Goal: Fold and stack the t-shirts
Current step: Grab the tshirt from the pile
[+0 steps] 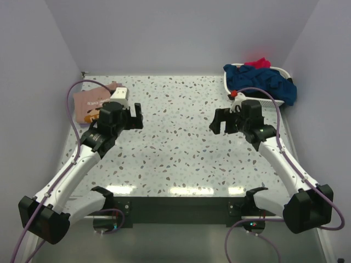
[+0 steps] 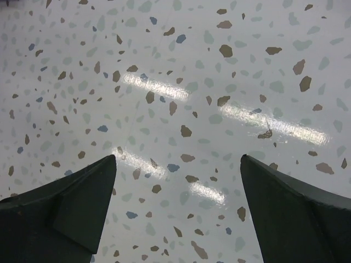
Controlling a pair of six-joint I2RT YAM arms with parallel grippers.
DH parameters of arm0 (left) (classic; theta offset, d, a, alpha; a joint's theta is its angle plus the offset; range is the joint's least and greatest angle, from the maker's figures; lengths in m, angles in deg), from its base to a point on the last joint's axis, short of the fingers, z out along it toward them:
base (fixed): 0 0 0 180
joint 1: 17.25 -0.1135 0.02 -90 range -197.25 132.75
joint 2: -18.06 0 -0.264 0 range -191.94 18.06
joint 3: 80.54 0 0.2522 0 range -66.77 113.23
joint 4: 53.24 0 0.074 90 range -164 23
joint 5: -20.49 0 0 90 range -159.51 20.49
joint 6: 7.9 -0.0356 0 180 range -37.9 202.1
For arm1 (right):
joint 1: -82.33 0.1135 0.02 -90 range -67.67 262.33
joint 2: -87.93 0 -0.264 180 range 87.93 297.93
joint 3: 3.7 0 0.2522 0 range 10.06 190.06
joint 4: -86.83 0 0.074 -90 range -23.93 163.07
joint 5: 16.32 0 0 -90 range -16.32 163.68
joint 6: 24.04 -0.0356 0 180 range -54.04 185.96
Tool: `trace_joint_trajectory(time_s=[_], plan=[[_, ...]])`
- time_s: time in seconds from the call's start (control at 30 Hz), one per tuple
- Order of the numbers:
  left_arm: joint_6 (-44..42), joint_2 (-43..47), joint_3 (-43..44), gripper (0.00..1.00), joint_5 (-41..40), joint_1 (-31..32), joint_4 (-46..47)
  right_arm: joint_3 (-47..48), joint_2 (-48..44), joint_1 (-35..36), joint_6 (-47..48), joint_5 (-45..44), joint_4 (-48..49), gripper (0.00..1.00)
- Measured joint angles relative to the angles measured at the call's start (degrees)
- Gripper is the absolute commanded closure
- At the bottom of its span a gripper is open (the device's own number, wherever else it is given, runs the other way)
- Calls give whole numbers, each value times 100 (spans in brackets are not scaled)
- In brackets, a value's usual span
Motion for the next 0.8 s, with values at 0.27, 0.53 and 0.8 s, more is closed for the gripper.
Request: trace_joint_trajectory(time_s=[0.27, 0.53, 0.8], plan=[[-114, 0, 57, 0, -127, 0, -4, 114, -7, 0, 85, -103, -146, 1], [-306, -79, 291, 0, -98, 0, 4, 588, 98, -11, 168, -599, -450, 1], [-452, -197, 299, 0, -76, 0, 7, 2695, 1563, -710, 142, -1340, -804, 1]])
